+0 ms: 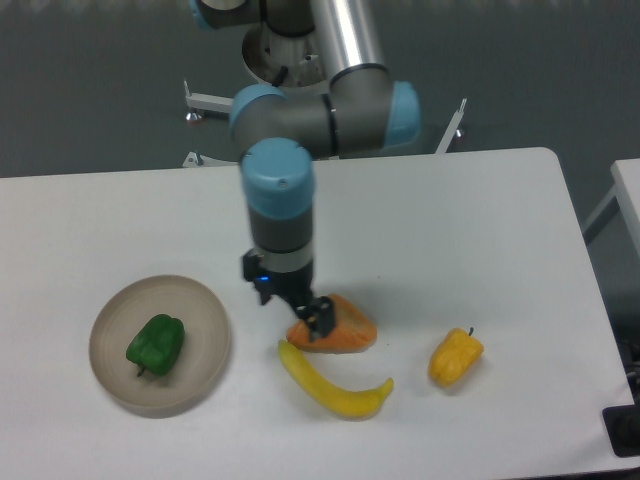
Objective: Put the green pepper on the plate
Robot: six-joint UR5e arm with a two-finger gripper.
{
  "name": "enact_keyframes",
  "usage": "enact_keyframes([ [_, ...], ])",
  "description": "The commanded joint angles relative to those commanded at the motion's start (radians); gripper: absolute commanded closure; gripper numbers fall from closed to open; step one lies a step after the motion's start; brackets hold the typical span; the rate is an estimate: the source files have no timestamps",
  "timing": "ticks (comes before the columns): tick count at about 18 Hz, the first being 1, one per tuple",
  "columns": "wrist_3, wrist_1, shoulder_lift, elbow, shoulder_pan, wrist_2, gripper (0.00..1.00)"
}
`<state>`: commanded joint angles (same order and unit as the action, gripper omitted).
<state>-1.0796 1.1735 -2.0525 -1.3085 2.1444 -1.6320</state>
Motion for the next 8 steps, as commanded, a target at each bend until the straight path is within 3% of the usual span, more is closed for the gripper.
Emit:
enact_keyframes([
  [8,-0.060,-0.011,-0.005,-0.005,0.025,-0.049,0.00],
])
